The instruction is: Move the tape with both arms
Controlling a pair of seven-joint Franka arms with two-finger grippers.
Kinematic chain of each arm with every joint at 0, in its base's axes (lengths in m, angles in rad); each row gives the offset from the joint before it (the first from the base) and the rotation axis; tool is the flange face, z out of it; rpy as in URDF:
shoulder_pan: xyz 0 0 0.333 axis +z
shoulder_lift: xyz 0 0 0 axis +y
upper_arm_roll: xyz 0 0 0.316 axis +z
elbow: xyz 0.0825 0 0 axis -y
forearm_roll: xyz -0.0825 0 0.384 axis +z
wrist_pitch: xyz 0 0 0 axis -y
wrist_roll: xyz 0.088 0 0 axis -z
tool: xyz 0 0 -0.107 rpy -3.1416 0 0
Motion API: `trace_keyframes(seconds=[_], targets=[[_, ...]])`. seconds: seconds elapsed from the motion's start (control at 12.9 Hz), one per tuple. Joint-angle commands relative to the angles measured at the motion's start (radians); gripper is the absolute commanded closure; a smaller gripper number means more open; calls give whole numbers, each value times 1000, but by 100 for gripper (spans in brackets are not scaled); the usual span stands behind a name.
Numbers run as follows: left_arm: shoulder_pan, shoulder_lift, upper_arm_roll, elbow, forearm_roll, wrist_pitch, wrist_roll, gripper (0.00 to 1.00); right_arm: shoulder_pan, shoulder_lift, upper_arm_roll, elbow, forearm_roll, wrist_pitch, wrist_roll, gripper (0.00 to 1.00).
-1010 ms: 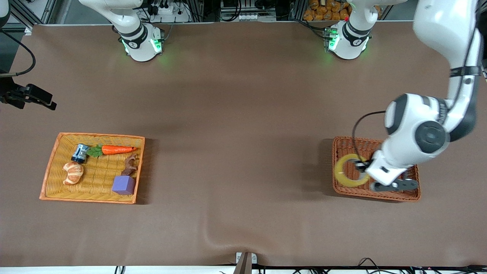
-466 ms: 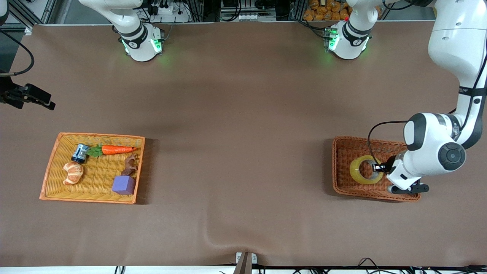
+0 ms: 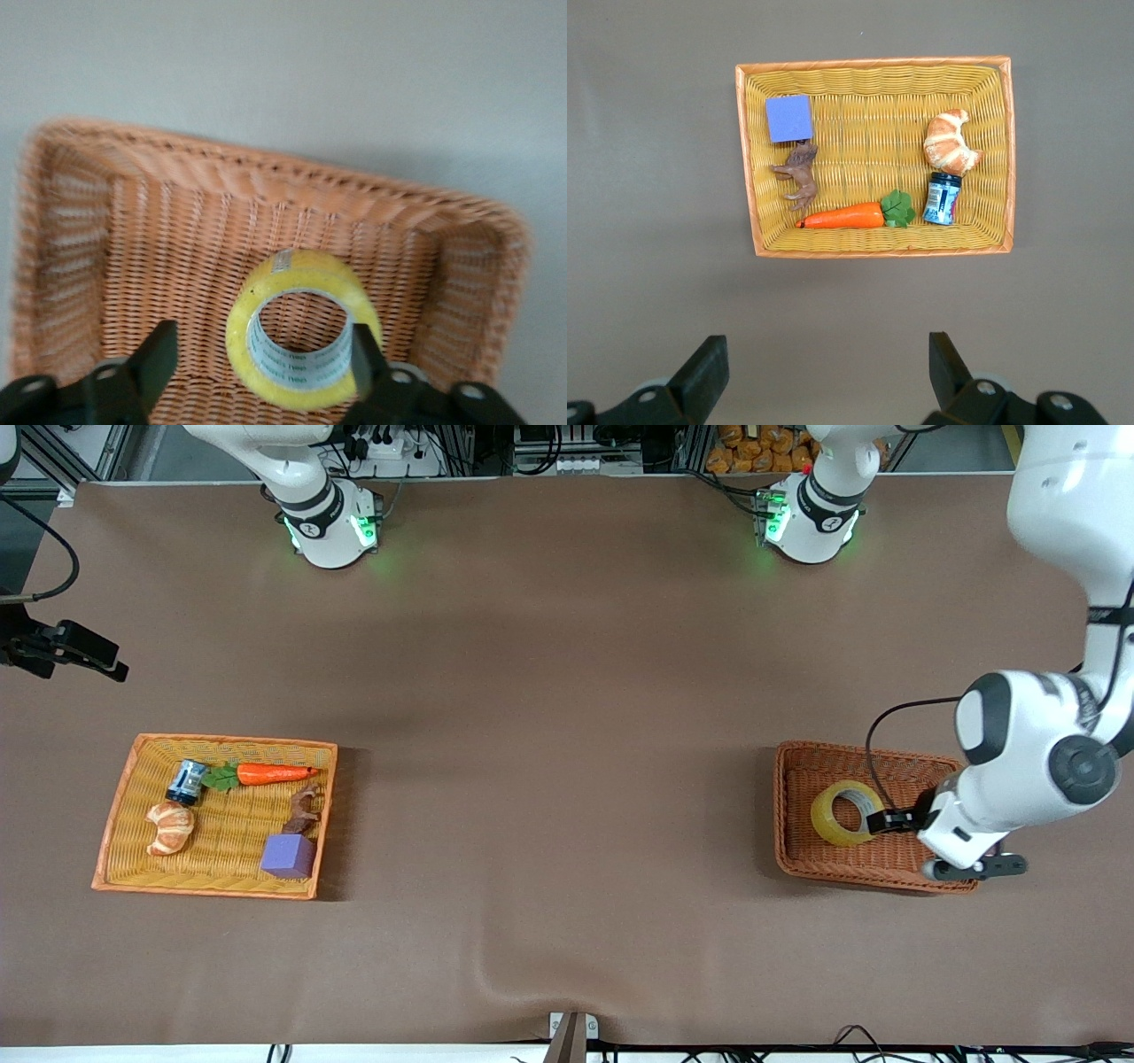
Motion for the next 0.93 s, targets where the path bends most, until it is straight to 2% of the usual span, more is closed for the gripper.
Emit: trace_keyframes(seconds=[0.0,0.23,0.54,0.7,0.85], targets=[[-6,-159,-14,-24,-6,-67,-9,0,10,4,-5,11,-1,-6,16,0],[-8,-267,-34,14,-8,-203,-7,0,9,4,-5,11,-2,-6,16,0],[4,-302,-55,133,-18,-423,-4,0,9,4,-5,13,1,-5,16,0],[-3,-334,-51,148,-28,-475,-1,0,9,4,-5,13,1,-5,16,0],[-14,-408,-35,137,-73,-514,-1,0,9,4,-5,13,6,-3,16,0]])
